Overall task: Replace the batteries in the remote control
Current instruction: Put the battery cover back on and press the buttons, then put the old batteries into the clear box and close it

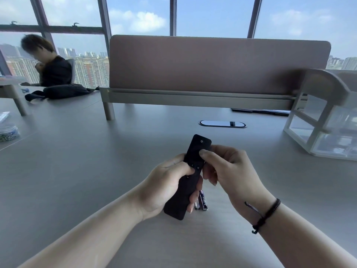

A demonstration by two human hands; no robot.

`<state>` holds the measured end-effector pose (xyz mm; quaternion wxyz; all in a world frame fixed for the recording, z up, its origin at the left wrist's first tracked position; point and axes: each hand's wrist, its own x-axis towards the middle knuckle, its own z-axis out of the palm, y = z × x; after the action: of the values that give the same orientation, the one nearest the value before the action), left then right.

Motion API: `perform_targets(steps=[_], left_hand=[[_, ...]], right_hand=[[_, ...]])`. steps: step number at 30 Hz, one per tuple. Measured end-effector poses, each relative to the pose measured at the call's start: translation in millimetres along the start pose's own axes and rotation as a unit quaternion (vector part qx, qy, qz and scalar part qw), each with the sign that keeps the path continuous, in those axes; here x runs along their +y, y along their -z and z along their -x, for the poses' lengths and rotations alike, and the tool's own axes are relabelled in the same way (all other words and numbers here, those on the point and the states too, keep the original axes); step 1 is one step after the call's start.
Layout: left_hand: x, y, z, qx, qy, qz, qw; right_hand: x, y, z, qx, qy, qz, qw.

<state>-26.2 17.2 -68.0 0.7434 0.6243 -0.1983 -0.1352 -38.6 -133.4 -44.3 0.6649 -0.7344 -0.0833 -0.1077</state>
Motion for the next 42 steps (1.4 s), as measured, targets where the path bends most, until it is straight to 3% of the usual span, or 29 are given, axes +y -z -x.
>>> perform_targets(steps=[7,12,17,20,22,29,33,37,39,42], left_hand=[[6,0,2,0.003,0.014,-0.025,1.0],[6,2,-1,0.107,-0.012,-0.084,0.991],[2,20,-7,0.245,-0.046,-0.279,0.927],[-2,35,-8,0.275,-0.017,-0.442,0.854],[-6,42,-9,0.274,0.01,-0.521,0.808],[-12,50,-12,0.258,0.063,-0.609,0.748],[-11,50,-11,0.268,0.039,-0.647,0.713],[-1,29,-5,0.271,-0.092,-0.611,0.738],[3,15,2,0.228,-0.112,-0.614,0.747],[-1,-4,10,0.143,-0.089,-0.658,0.734]], right_hand=[[2,-1,1,0.0,0.006,0.009,1.0],[9,-2,-4,0.041,-0.007,-0.003,0.999],[16,2,-10,0.064,-0.017,-0.019,0.998],[19,3,-10,0.059,-0.018,-0.008,0.998],[21,3,-11,0.061,-0.019,0.004,0.998],[24,6,-13,0.069,-0.016,0.025,0.997],[23,9,-15,0.086,-0.006,0.075,0.993],[25,18,-21,0.149,0.013,0.171,0.974],[25,27,-26,0.188,0.025,0.214,0.958],[29,43,-32,0.249,0.048,0.302,0.919]])
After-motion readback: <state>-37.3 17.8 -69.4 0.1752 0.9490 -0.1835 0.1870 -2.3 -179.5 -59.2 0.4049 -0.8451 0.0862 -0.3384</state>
